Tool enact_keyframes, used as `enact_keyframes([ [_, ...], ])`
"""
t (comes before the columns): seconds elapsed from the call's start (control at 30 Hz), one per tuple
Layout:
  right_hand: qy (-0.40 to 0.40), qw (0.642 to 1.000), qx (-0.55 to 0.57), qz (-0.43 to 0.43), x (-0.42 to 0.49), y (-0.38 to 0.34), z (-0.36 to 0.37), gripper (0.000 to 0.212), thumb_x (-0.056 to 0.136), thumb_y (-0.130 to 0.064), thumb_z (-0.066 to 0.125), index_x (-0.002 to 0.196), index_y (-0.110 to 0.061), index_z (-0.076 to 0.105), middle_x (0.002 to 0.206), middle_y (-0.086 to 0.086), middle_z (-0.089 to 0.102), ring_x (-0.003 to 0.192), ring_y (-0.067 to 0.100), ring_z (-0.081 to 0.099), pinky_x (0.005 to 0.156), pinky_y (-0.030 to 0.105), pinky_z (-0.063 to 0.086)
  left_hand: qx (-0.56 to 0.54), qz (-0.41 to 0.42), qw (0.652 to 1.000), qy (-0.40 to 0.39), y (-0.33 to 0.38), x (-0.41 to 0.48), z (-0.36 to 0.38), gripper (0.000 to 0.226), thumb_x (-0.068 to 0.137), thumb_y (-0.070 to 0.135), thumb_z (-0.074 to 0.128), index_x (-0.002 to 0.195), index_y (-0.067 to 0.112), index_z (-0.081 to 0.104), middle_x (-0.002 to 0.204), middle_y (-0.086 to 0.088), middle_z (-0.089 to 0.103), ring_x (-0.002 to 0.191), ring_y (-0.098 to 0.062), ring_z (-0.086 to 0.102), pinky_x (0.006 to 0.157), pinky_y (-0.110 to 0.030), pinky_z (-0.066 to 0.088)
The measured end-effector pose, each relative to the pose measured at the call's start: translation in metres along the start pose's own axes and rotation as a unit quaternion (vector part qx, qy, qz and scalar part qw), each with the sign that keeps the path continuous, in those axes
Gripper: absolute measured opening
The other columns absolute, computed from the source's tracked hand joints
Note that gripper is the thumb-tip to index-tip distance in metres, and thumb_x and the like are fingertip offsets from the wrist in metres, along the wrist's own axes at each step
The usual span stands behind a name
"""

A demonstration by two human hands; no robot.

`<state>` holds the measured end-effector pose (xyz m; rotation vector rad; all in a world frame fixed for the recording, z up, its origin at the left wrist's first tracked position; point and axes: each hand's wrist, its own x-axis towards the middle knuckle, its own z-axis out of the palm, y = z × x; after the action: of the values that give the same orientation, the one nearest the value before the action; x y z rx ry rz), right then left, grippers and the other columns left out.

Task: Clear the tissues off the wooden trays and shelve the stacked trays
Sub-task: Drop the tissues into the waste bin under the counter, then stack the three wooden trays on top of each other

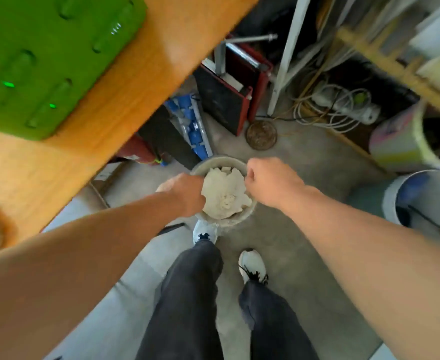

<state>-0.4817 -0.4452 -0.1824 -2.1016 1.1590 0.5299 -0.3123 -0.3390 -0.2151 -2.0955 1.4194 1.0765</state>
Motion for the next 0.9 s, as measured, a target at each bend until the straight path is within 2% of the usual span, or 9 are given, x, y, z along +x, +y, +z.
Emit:
enact_keyframes([
  [0.13, 0.023, 0.997, -0.054, -0.040, -0.088, -0.033, -0.056, 0.017, 0.100, -0.030, 0.043, 0.099, -0.016, 0.052, 0.112, 0.015, 0.062, 0.099, 0.036, 0.060, 0.069, 0.039, 0.040, 0.019, -0.027, 0.994, 0.103, 0.016, -0.108, -0.048, 0.034, 0.093, 0.038, 0.047, 0.121, 0.019, 0.052, 0.106, -0.008, 0.064, 0.090, -0.029, 0.064, 0.066, -0.039, 0.053],
  [0.23, 0.046, 0.991, -0.103, -0.070, -0.148, -0.054, -0.084, 0.020, 0.101, -0.032, 0.042, 0.104, -0.015, 0.051, 0.113, 0.013, 0.061, 0.100, 0.035, 0.060, 0.072, 0.041, 0.044, 0.015, -0.014, 0.989, 0.147, 0.025, -0.186, -0.071, 0.031, 0.093, 0.039, 0.047, 0.112, 0.014, 0.052, 0.100, -0.009, 0.063, 0.088, -0.032, 0.064, 0.065, -0.041, 0.052],
  [0.37, 0.093, 0.982, -0.127, -0.101, -0.202, -0.084, -0.105, 0.018, 0.101, -0.032, 0.044, 0.100, -0.015, 0.047, 0.110, 0.013, 0.062, 0.089, 0.032, 0.056, 0.068, 0.039, 0.044, -0.045, -0.031, 0.976, 0.209, 0.023, -0.275, -0.083, 0.029, 0.090, 0.038, 0.046, 0.104, 0.013, 0.049, 0.091, -0.007, 0.057, 0.087, -0.034, 0.062, 0.059, -0.039, 0.043],
  [0.5, 0.072, 0.974, -0.152, -0.151, -0.237, -0.130, -0.102, 0.027, 0.101, -0.033, 0.044, 0.115, -0.011, 0.052, 0.114, 0.013, 0.062, 0.098, 0.033, 0.061, 0.071, 0.039, 0.046, -0.132, -0.112, 0.947, 0.271, 0.001, -0.353, -0.069, 0.021, 0.087, 0.036, 0.042, 0.095, 0.017, 0.044, 0.100, -0.012, 0.063, 0.093, -0.039, 0.064, 0.061, -0.038, 0.039],
  [0.67, 0.035, 0.961, -0.166, -0.218, -0.263, -0.203, -0.077, 0.027, 0.099, -0.032, 0.045, 0.114, -0.011, 0.052, 0.119, 0.013, 0.061, 0.104, 0.036, 0.061, 0.079, 0.042, 0.048, -0.168, -0.206, 0.916, 0.300, -0.040, -0.425, -0.030, 0.032, 0.088, 0.033, 0.045, 0.112, 0.014, 0.053, 0.111, -0.013, 0.065, 0.101, -0.038, 0.063, 0.064, -0.037, 0.040],
  [0.77, 0.033, 0.950, -0.180, -0.255, -0.276, -0.241, -0.062, 0.027, 0.098, -0.034, 0.045, 0.112, -0.011, 0.052, 0.119, 0.013, 0.060, 0.104, 0.035, 0.061, 0.075, 0.038, 0.044, -0.190, -0.233, 0.903, 0.308, -0.066, -0.455, -0.017, 0.026, 0.092, 0.032, 0.046, 0.109, 0.013, 0.054, 0.111, -0.012, 0.065, 0.101, -0.036, 0.063, 0.068, -0.039, 0.043],
  [0.9, 0.046, 0.942, -0.187, -0.275, -0.283, -0.288, -0.049, 0.025, 0.098, -0.034, 0.045, 0.110, -0.013, 0.054, 0.119, 0.012, 0.061, 0.104, 0.035, 0.061, 0.072, 0.037, 0.042, -0.236, -0.248, 0.881, 0.326, -0.103, -0.478, -0.011, 0.020, 0.093, 0.034, 0.047, 0.101, 0.017, 0.055, 0.099, -0.010, 0.066, 0.087, -0.031, 0.063, 0.068, -0.040, 0.051],
])
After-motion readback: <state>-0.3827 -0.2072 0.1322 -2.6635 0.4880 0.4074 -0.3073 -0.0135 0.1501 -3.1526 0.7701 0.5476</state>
